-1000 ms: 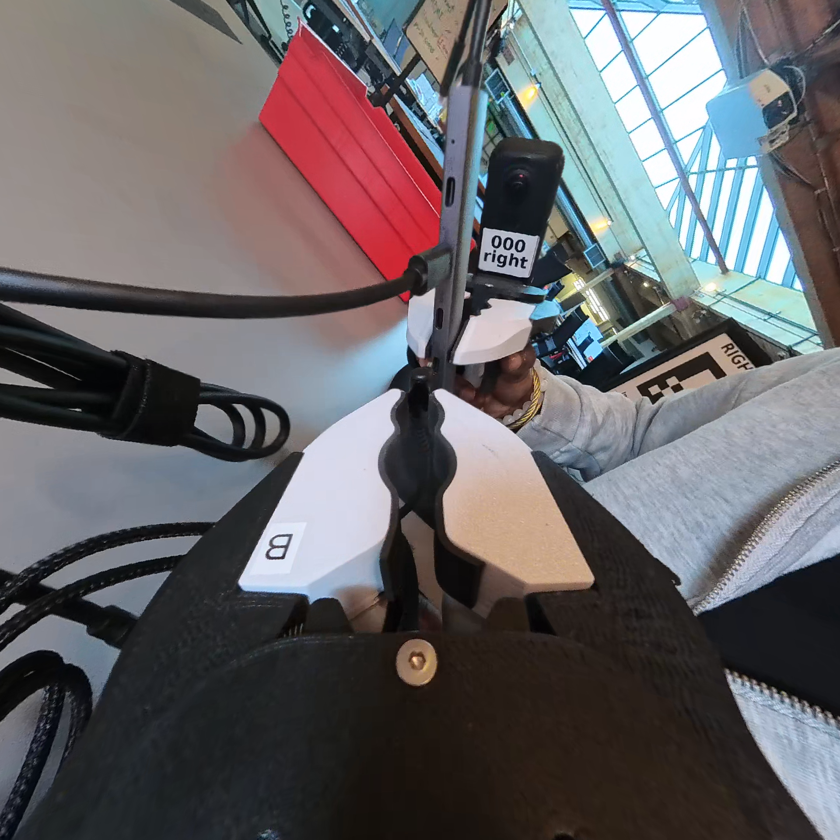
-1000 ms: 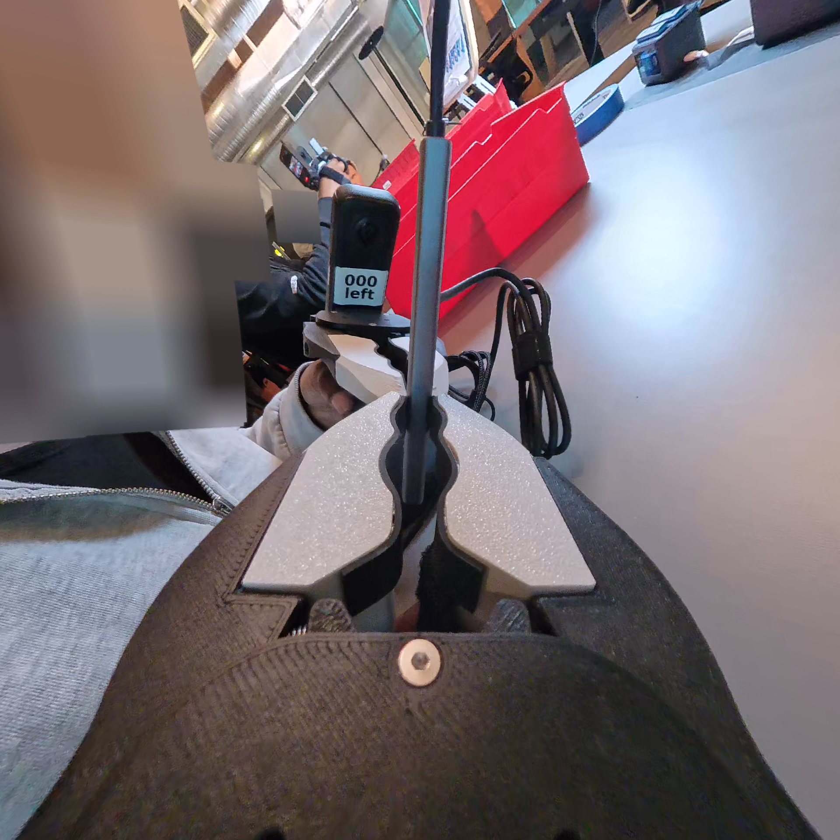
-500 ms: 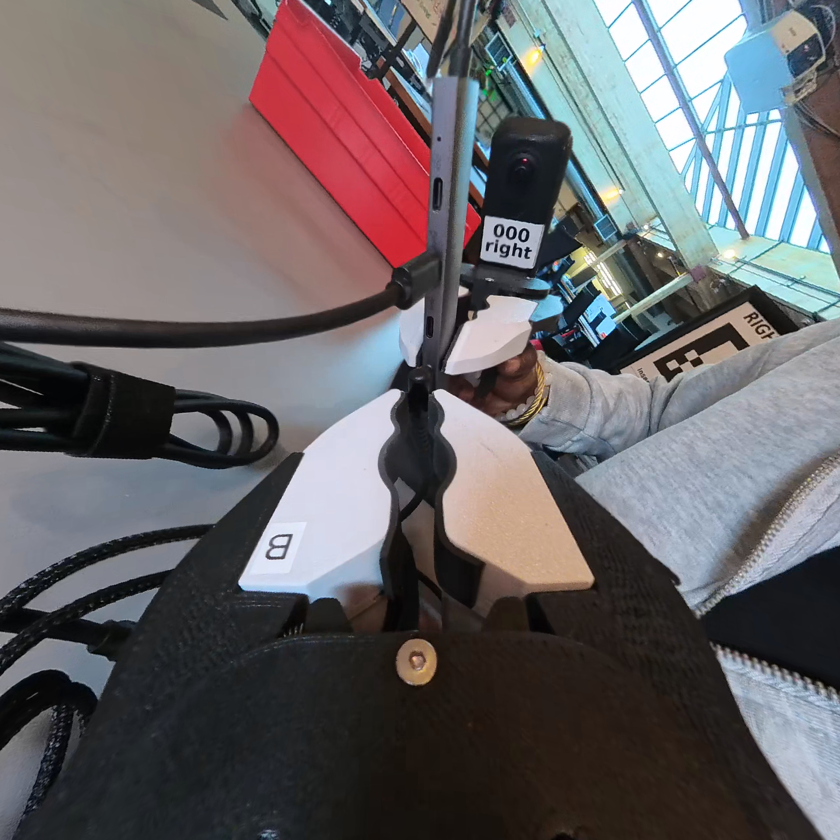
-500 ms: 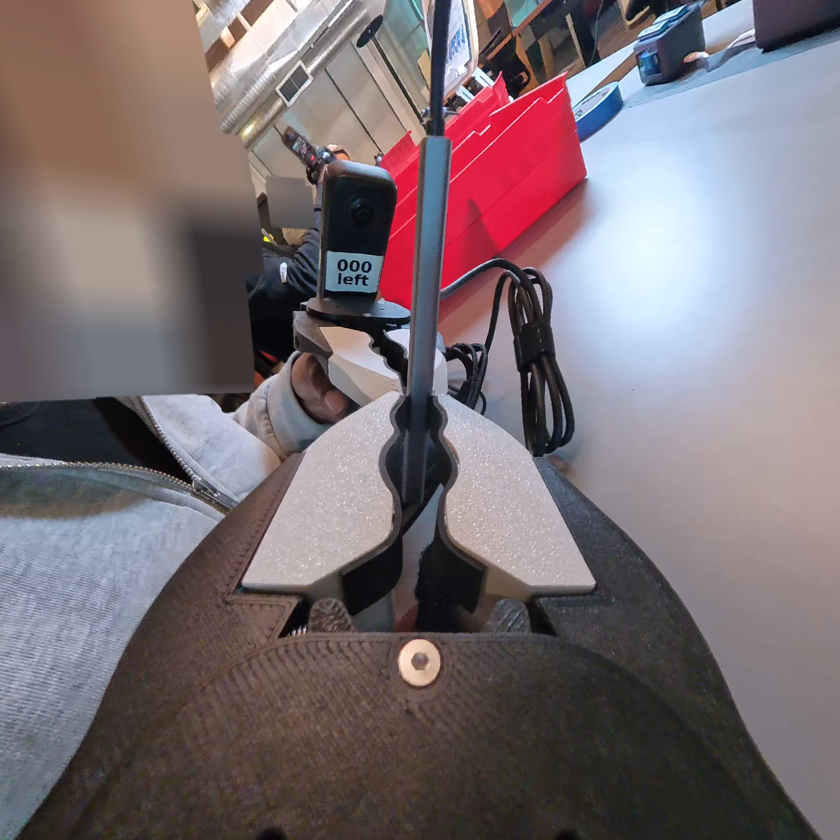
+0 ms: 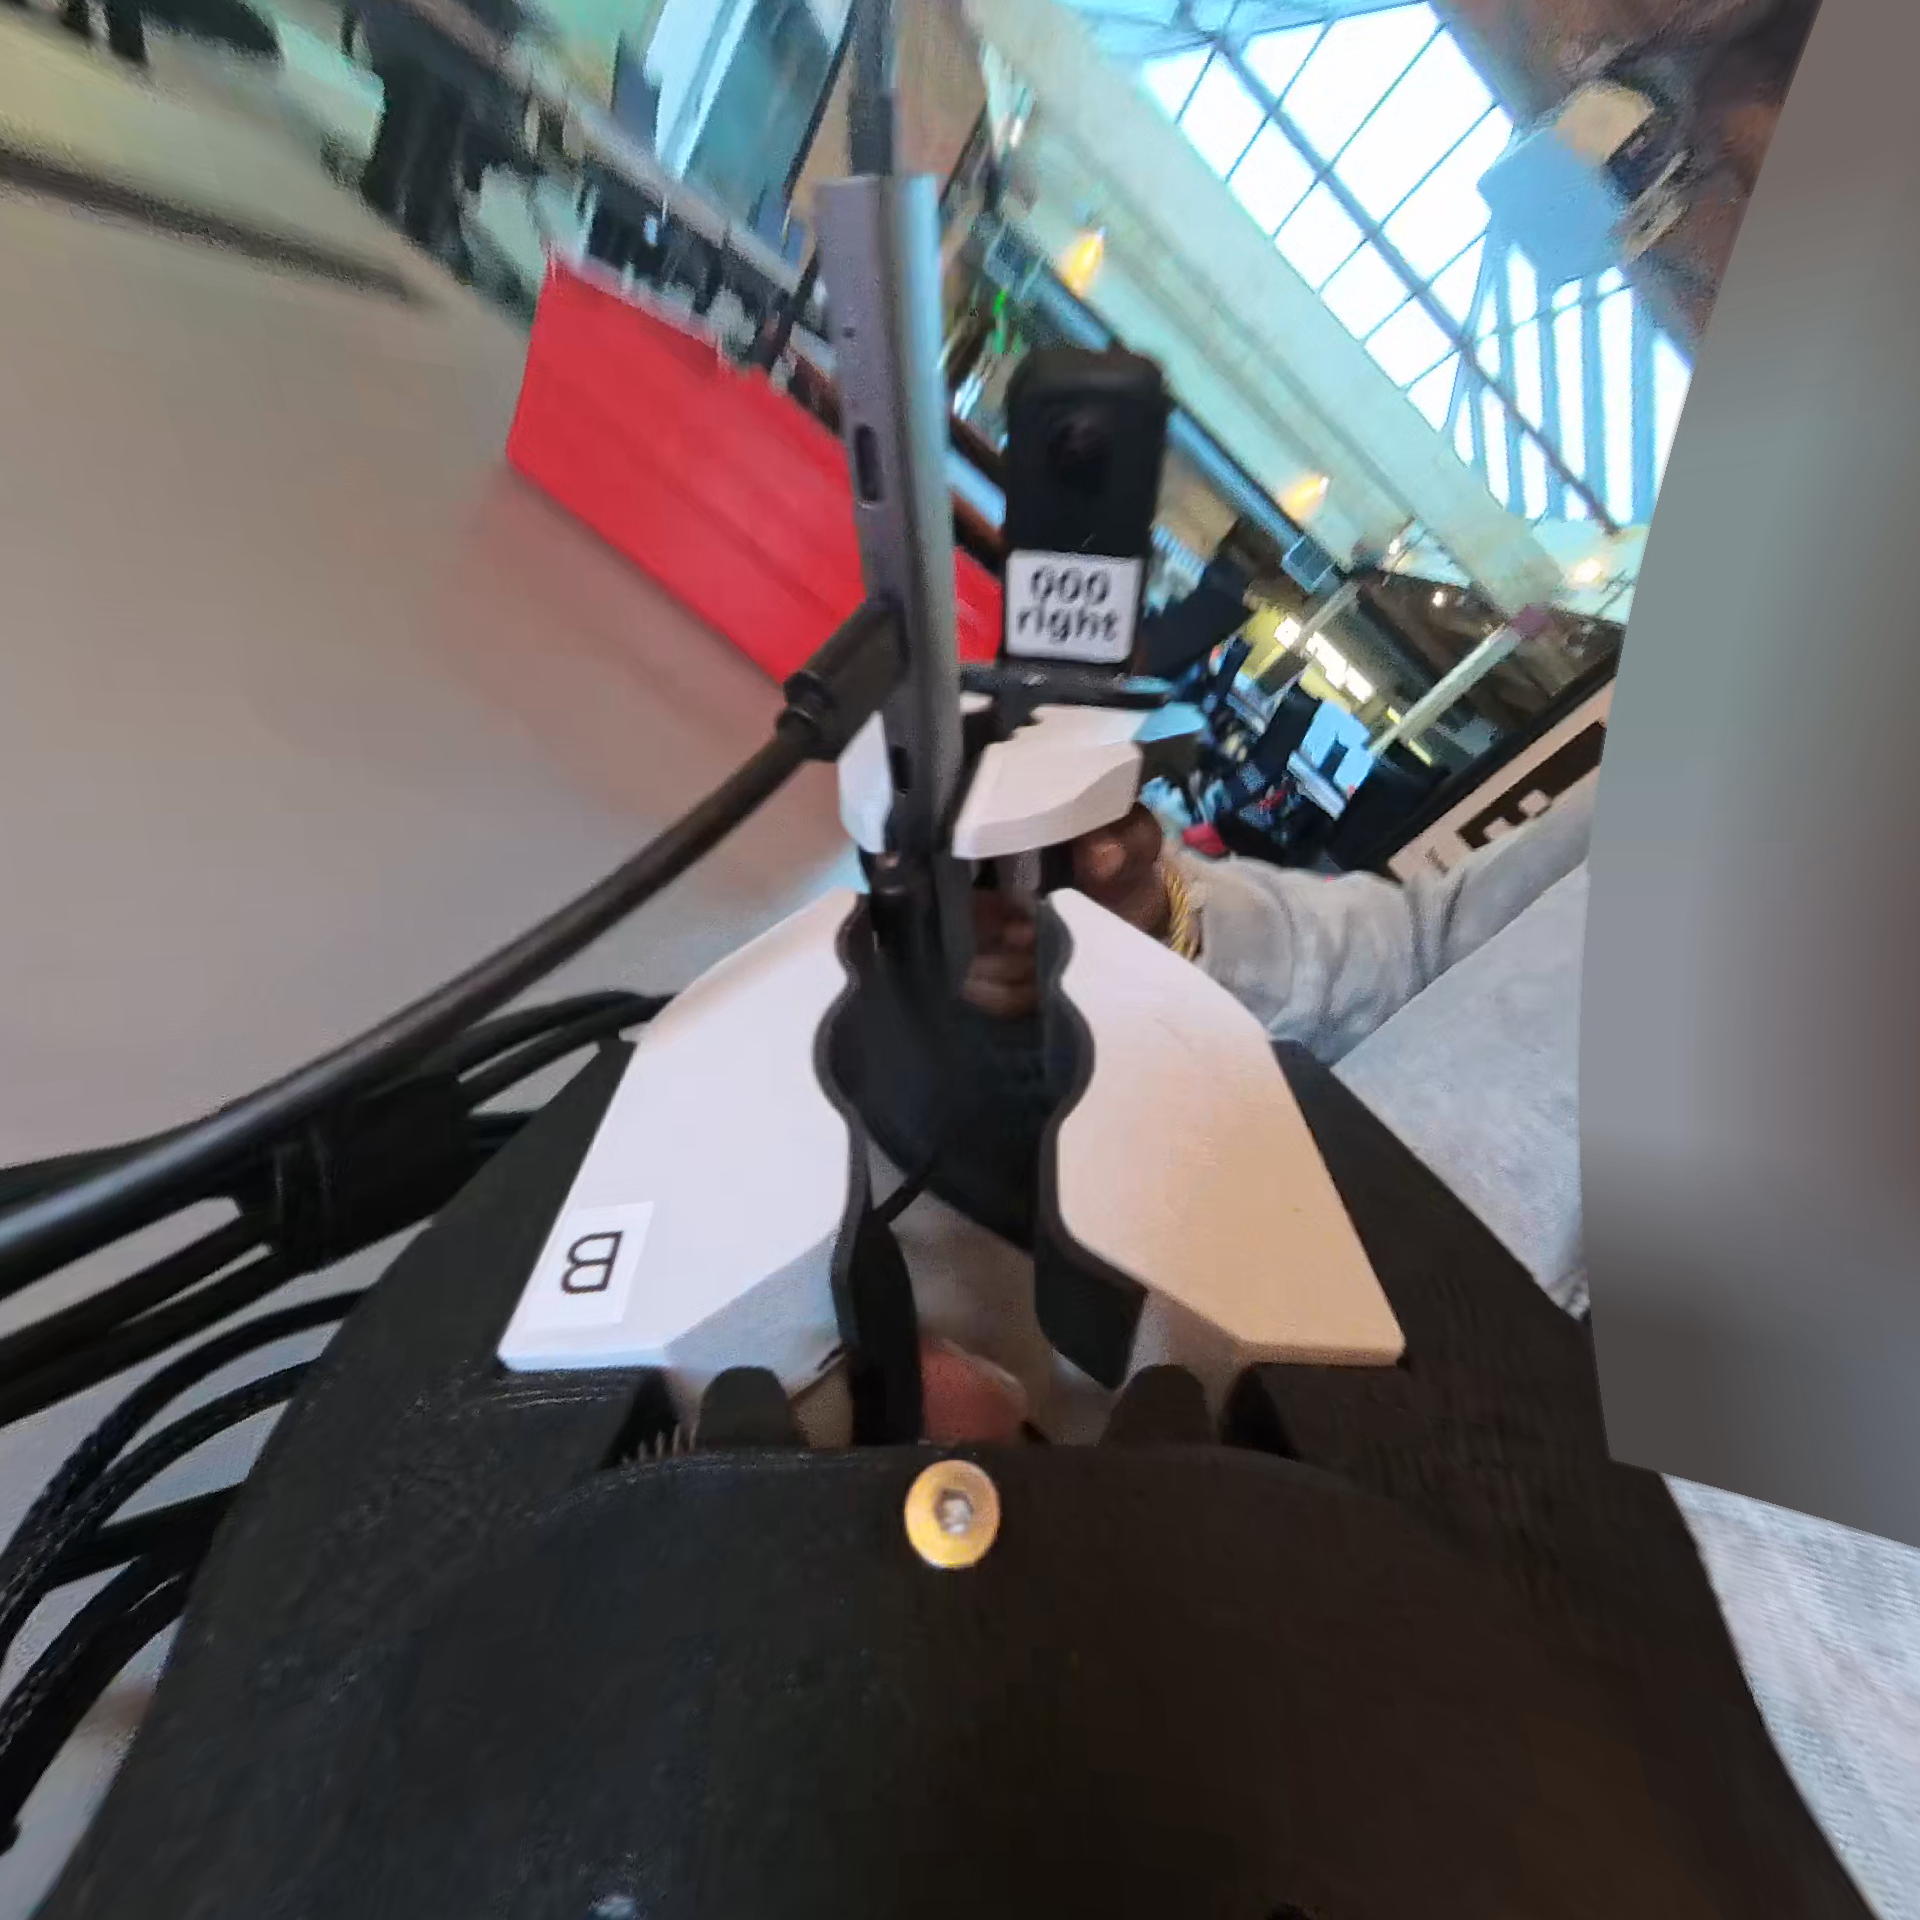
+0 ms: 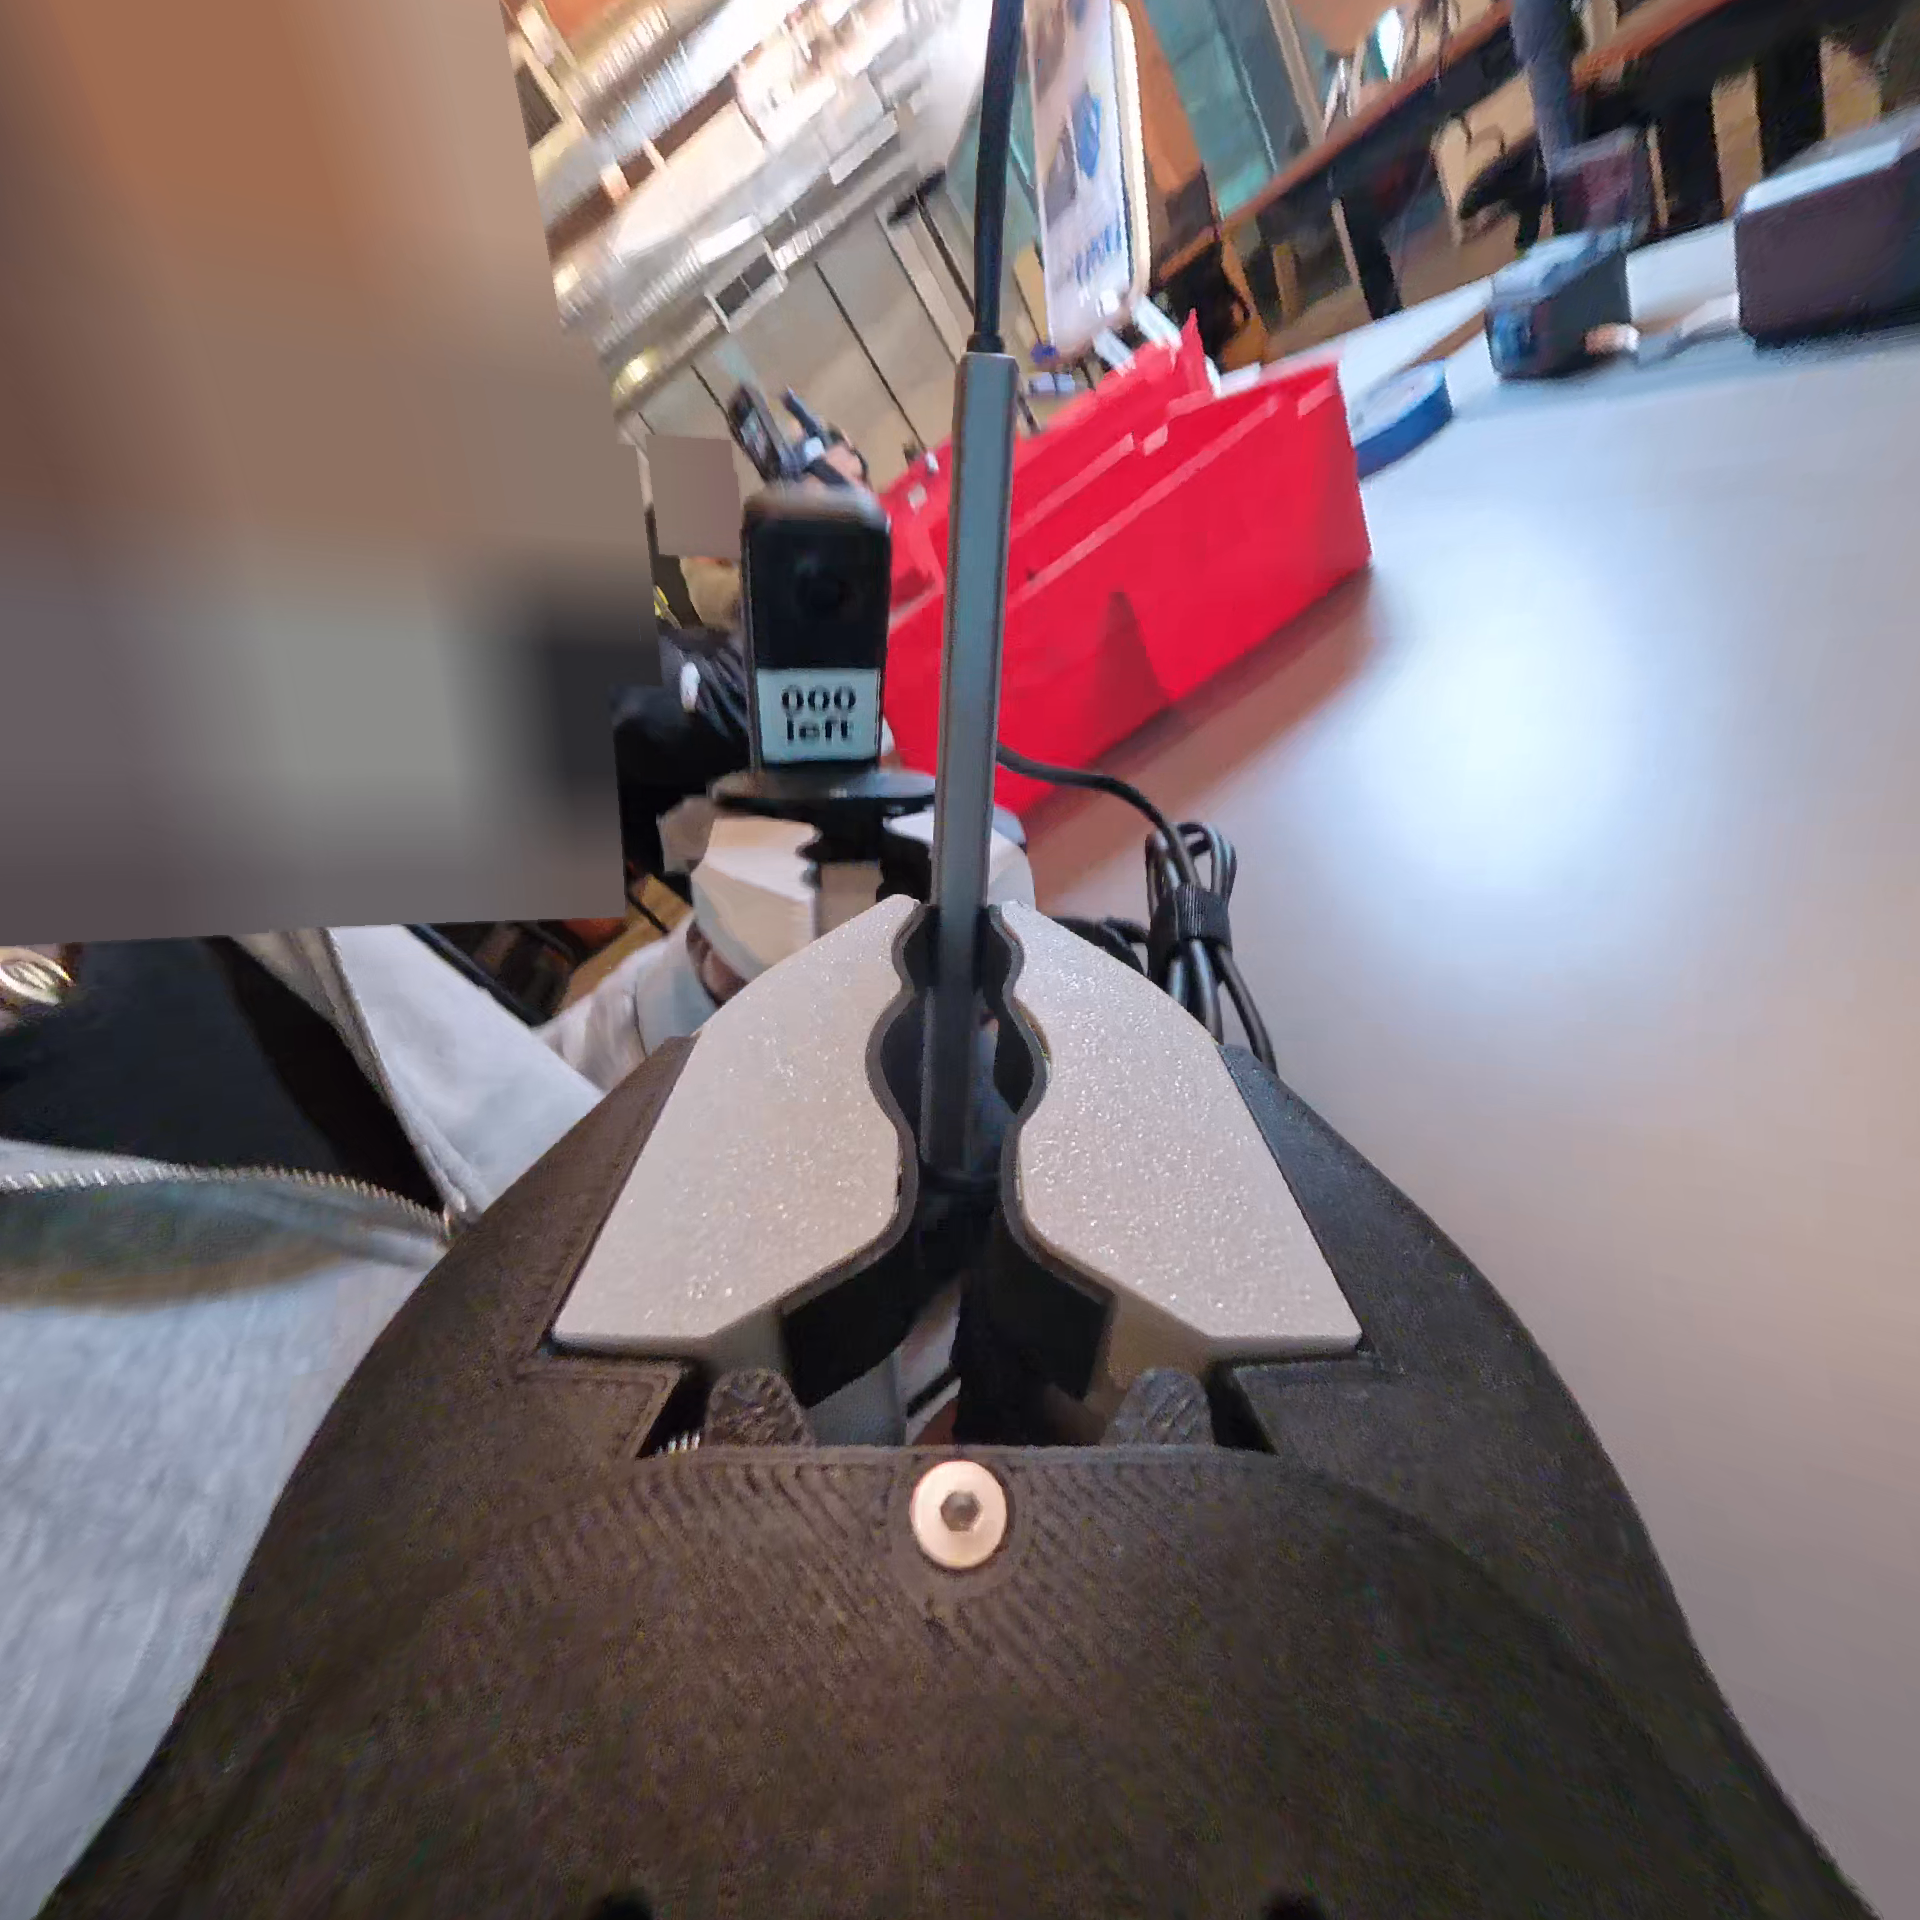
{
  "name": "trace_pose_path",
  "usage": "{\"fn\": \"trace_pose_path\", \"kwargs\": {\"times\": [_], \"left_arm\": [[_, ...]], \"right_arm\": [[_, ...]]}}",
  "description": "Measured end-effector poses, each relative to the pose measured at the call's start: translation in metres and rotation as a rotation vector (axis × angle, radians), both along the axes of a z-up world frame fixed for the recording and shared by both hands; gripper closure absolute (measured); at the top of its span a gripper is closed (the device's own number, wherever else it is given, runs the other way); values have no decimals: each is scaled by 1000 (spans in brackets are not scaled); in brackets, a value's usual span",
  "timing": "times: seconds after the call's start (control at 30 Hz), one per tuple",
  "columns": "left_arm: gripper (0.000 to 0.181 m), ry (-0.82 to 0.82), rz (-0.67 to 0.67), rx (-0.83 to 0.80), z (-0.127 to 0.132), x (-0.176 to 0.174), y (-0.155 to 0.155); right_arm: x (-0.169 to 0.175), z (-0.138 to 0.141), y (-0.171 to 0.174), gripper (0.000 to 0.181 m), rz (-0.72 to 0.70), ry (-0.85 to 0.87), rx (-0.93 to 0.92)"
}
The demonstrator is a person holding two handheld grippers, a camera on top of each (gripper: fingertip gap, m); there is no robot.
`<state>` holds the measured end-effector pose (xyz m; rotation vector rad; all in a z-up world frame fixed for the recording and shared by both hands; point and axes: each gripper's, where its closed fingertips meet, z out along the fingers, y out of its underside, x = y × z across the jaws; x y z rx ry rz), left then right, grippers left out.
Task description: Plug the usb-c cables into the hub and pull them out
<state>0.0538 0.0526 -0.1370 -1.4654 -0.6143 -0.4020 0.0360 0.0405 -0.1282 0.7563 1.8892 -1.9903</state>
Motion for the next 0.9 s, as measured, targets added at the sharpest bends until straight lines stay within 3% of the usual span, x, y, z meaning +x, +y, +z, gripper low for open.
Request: {"fn": "trace_pose_path", "kwargs": {"times": [0.1, 0.2, 0.3, 0.4, 0.67, 0.8, 0.9], "left_arm": [[137, 191, 127, 112, 33, -7, -20], [120, 380, 409, 186, 57, -22, -57], [102, 509, 603, 298, 83, -22, -94], [97, 633, 782, 451, 107, -14, -134], [99, 710, 905, 468, 108, -2, -153], [100, 718, 899, 387, 93, -6, -142], [112, 646, 903, 274, 74, -21, -132]], "right_arm": [[-13, 26, 1, 173, -27, 49, -84], [-28, 50, 8, 172, -70, 137, -97], [-39, 79, 16, 173, -114, 233, -111], [-50, 113, 24, 173, -160, 318, -135], [-70, 208, 58, 172, -313, 528, -131], [-82, 264, 80, 172, -404, 633, -94], [-93, 315, 108, 173, -526, 755, -38]]}}
